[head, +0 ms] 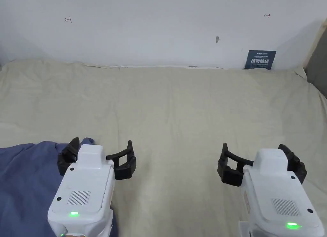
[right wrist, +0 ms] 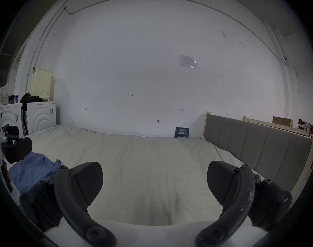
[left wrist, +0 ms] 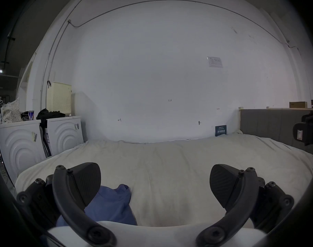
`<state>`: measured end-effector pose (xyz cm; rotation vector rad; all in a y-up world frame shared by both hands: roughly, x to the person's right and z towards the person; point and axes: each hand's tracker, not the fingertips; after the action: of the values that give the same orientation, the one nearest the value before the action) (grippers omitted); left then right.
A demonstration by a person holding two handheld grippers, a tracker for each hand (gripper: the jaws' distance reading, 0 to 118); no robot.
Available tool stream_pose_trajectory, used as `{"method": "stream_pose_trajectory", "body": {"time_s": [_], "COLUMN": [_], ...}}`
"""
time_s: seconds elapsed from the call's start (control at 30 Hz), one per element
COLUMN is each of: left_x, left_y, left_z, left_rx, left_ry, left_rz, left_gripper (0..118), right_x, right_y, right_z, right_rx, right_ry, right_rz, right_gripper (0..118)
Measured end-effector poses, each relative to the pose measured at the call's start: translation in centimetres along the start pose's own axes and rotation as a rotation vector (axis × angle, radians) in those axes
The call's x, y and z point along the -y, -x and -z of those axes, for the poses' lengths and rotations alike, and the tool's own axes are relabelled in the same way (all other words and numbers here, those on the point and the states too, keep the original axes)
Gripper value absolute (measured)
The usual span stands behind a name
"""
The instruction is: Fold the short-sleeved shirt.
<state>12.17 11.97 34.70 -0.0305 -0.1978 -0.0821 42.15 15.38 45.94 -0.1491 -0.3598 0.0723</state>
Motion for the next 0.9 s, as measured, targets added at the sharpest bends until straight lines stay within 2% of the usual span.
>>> {"method": "stream_pose_trajectory", "body": {"time_s": [0.47, 0.57, 0.63, 0.7, 0.73, 0.9], "left_x": [-0.4, -0.6, -0.9, -1.4, -1.7, -0.1], "left_y": [-0.3, -0.3, 0.0, 0.8, 1.6, 5.4], "left_z": [-0.2, -0.3, -0.3, -0.2, -0.1, 1.2], "left_rx": [-0.007, -0.005, 0.01, 0.041, 0.077, 0.272], "left_ry": [-0.01, -0.013, -0.016, -0.015, -0.003, 0.084], "left_rz": [0.005, 0.005, -0.038, -0.21, -0.368, -1.41], "left_gripper": [118, 118, 118, 118, 118, 118], "right_x": [0.8, 0.4, -0.3, -1.0, -1.3, -1.0], "right_y": [-0.5, -0.2, 0.3, 0.8, 1.5, 4.8], "right_z": [0.4, 0.1, -0.3, -0.5, -0.7, -1.5], "right_rx": [-0.004, -0.011, 0.003, 0.054, 0.099, 0.335], "right_ry": [0.021, 0.023, 0.012, -0.019, -0.054, -0.296], "right_rz": [0.014, 0.003, -0.034, -0.152, -0.262, -0.835], "right_gripper": [118, 118, 118, 118, 118, 118]}}
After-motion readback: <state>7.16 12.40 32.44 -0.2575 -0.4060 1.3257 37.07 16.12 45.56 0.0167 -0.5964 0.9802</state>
